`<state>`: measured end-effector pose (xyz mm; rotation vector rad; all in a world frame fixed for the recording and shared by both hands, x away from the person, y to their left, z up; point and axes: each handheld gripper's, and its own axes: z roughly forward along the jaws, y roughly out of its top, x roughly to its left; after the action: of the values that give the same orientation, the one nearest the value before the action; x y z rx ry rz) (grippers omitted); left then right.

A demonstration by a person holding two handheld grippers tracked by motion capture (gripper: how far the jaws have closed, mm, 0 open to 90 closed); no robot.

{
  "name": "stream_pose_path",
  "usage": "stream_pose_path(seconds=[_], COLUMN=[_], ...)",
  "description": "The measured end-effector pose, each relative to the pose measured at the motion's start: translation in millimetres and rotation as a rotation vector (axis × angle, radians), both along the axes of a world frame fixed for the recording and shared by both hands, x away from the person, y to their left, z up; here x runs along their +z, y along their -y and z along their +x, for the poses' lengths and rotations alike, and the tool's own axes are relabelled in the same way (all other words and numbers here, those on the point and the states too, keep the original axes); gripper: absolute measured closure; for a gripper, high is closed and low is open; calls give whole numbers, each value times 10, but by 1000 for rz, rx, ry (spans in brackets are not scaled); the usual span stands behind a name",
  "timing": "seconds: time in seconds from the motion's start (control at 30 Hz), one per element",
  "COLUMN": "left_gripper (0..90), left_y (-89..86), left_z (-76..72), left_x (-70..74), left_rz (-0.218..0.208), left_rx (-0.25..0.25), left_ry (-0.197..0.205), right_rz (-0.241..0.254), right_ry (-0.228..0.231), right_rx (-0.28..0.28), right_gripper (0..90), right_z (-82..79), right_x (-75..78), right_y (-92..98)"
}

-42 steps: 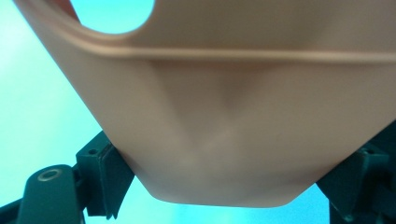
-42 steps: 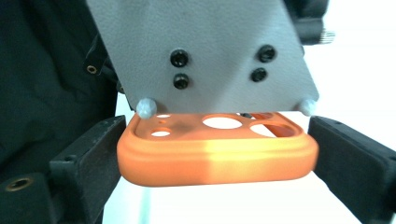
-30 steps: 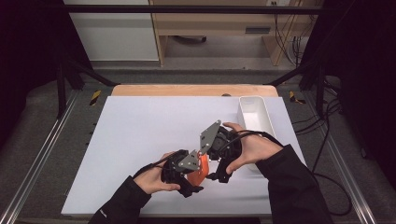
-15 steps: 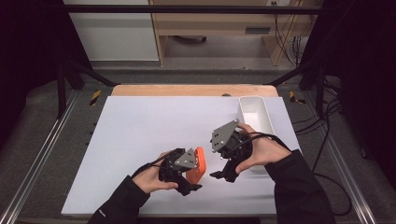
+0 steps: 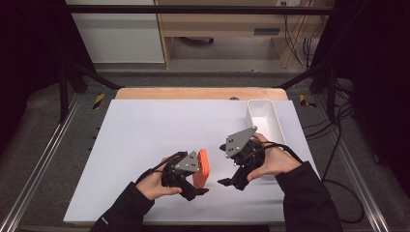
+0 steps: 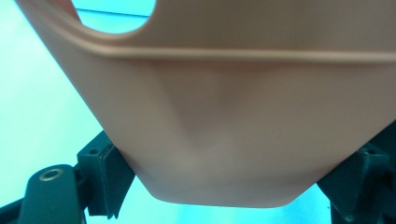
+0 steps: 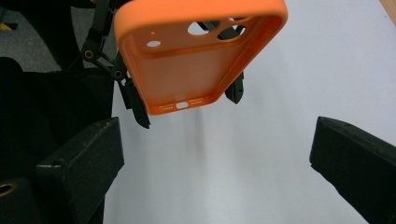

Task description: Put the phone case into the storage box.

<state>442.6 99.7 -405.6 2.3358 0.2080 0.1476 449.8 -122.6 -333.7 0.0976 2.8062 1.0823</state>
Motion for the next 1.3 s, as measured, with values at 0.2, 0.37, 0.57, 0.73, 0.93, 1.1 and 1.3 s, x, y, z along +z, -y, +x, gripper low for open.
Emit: stream_pose_path(seconds=[0.2, 0.37, 0.57, 0.73, 0.93, 1.1, 1.3], left_gripper=[152, 152, 152, 152, 152, 152, 153], left_y=[-27, -44, -46, -42, -28, -16, -10], left_z=[6, 4, 1, 1, 3, 0, -1], left_x=[18, 27, 40, 38, 29, 23, 18], left_rz=[-41, -57, -72, -75, -78, -85, -100], left_rx=[2, 3, -4, -4, -9, -13, -13], left_ry=[-1, 6, 1, 5, 0, -2, 0], right_rz=[29, 49, 77, 91, 114, 124, 137], right_ry=[-10, -11, -11, -15, -28, -37, -42], right_rx=[4, 0, 3, 3, 9, 12, 17], right_gripper=[33, 32, 39, 45, 52, 57, 59], right_z=[-9, -4, -14, -18, -22, -21, -18], right_x=[-48, -74, -87, -102, -106, -109, -98], right_y=[-1, -14, -40, -66, -88, -100, -99])
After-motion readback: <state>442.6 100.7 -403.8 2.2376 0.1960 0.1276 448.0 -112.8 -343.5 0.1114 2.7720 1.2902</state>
